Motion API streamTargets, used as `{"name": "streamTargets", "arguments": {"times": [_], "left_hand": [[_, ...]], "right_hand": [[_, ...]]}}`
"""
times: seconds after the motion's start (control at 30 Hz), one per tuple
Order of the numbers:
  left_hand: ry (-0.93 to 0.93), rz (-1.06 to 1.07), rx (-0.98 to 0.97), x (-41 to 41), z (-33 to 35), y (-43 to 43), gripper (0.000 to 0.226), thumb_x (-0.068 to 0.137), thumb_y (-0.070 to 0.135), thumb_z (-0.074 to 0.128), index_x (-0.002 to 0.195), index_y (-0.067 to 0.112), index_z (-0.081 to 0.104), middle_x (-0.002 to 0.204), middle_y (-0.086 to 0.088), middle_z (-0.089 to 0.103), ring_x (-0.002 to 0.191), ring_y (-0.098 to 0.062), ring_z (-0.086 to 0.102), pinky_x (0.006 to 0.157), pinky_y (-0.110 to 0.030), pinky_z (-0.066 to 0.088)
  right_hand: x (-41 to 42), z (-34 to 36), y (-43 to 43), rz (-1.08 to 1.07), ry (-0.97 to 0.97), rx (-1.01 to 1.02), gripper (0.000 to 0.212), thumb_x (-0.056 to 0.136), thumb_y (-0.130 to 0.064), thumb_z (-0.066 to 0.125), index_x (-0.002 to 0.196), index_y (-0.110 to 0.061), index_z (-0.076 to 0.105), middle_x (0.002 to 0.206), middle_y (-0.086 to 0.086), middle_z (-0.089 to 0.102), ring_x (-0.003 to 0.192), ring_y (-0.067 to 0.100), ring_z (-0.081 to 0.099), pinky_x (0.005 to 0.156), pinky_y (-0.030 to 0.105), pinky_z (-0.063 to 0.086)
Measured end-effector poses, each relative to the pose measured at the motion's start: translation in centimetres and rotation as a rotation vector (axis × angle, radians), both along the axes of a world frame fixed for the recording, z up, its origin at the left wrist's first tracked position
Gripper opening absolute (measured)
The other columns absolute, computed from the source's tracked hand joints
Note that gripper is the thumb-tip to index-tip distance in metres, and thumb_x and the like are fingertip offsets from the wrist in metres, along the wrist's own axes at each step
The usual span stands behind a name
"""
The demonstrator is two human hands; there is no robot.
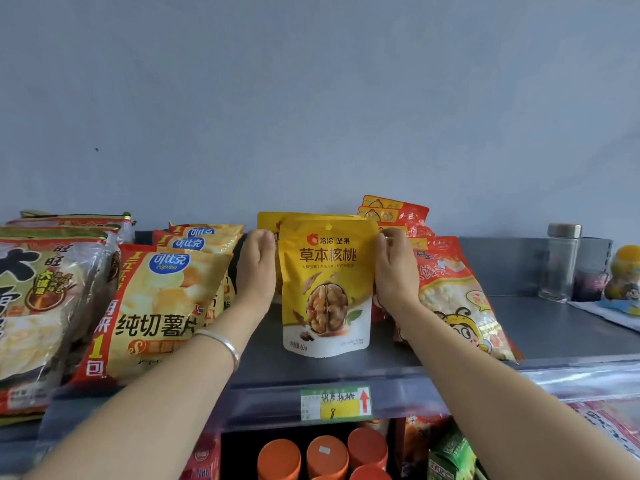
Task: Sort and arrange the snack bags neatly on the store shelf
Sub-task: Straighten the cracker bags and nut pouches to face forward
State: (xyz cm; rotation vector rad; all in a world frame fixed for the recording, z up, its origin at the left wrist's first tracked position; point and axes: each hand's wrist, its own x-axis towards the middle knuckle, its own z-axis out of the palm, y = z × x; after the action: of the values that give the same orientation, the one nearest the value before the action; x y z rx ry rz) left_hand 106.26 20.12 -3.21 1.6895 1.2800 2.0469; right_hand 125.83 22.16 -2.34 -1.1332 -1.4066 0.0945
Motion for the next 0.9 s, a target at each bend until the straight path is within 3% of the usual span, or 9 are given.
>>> {"name": "streamTargets", "arguments": {"times": [0.1, 0.17, 0.23, 0.37, 0.47, 0.6, 0.73, 0.9], "left_hand": [[0.098, -0.019, -0.008, -1.2, 4.0, 0.9, 0.028, 0.102, 0.032, 0.030, 0.101, 0.013, 0.050, 0.093, -0.002, 0.053, 0.088, -0.017, 0.050, 0.078, -0.031, 0.042], [0.215, -0.020, -0.065, -1.9, 6.2, 2.0, 0.027, 0.103, 0.027, 0.031, 0.106, 0.011, 0.052, 0.100, -0.001, 0.052, 0.094, -0.015, 0.049, 0.079, -0.028, 0.040], [0.313, -0.052, -0.140, -2.8, 8.1, 3.7, 0.026, 0.103, 0.023, 0.032, 0.109, 0.011, 0.054, 0.104, -0.001, 0.052, 0.100, -0.015, 0.049, 0.081, -0.028, 0.038], [0.605, -0.069, -0.223, -4.0, 10.8, 7.3, 0.019, 0.100, 0.018, 0.041, 0.109, 0.015, 0.057, 0.107, 0.002, 0.054, 0.104, -0.015, 0.050, 0.083, -0.027, 0.039], [0.823, -0.030, -0.211, -4.3, 12.0, 10.4, 0.020, 0.098, 0.019, 0.047, 0.115, 0.017, 0.058, 0.112, 0.000, 0.055, 0.108, -0.016, 0.052, 0.084, -0.027, 0.041], [1.078, 0.058, -0.196, -3.6, 12.5, 14.2, 0.031, 0.096, 0.027, 0.050, 0.126, 0.025, 0.055, 0.132, 0.000, 0.052, 0.120, -0.019, 0.048, 0.099, -0.039, 0.044], [1.169, 0.058, -0.177, -2.2, 12.5, 15.8, 0.036, 0.095, 0.029, 0.052, 0.131, 0.026, 0.053, 0.134, 0.004, 0.053, 0.122, -0.017, 0.048, 0.100, -0.038, 0.043], [1.205, -0.016, -0.263, -2.1, 12.2, 16.6, 0.030, 0.094, 0.027, 0.056, 0.123, 0.024, 0.061, 0.124, 0.005, 0.060, 0.109, -0.015, 0.054, 0.097, -0.038, 0.046]], "right_hand": [[0.8, 3.8, 1.1, -0.044, -0.101, 0.037, 0.028, 0.102, -0.029, 0.038, 0.111, -0.011, 0.058, 0.106, 0.004, 0.061, 0.093, 0.021, 0.055, 0.073, 0.036, 0.045], [1.2, 6.0, 2.2, -0.032, -0.270, -0.031, 0.024, 0.100, -0.024, 0.043, 0.101, -0.010, 0.063, 0.092, 0.004, 0.063, 0.081, 0.022, 0.055, 0.060, 0.031, 0.041], [1.3, 8.1, 3.3, 0.063, -0.375, -0.143, 0.023, 0.098, -0.021, 0.047, 0.101, -0.009, 0.067, 0.095, 0.007, 0.066, 0.078, 0.020, 0.055, 0.058, 0.027, 0.037], [0.7, 11.7, 4.7, 0.166, -0.538, -0.243, 0.023, 0.096, -0.015, 0.053, 0.112, -0.009, 0.069, 0.115, 0.005, 0.067, 0.099, 0.017, 0.058, 0.081, 0.024, 0.040], [-0.5, 12.9, 6.0, 0.165, -0.794, -0.274, 0.025, 0.094, -0.015, 0.057, 0.116, -0.011, 0.068, 0.118, 0.004, 0.067, 0.106, 0.016, 0.059, 0.087, 0.022, 0.040], [-2.1, 13.2, 8.0, 0.175, -0.972, -0.396, 0.032, 0.091, -0.018, 0.062, 0.122, -0.013, 0.064, 0.123, 0.002, 0.065, 0.107, 0.012, 0.057, 0.094, 0.026, 0.040], [-2.6, 13.2, 9.5, 0.179, -1.037, -0.484, 0.037, 0.091, -0.020, 0.062, 0.127, -0.012, 0.061, 0.127, 0.002, 0.062, 0.116, 0.018, 0.055, 0.100, 0.032, 0.040], [-2.3, 13.5, 10.3, 0.232, -1.026, -0.539, 0.031, 0.090, -0.023, 0.065, 0.119, -0.013, 0.066, 0.115, -0.003, 0.064, 0.101, 0.011, 0.053, 0.095, 0.029, 0.039]]}}
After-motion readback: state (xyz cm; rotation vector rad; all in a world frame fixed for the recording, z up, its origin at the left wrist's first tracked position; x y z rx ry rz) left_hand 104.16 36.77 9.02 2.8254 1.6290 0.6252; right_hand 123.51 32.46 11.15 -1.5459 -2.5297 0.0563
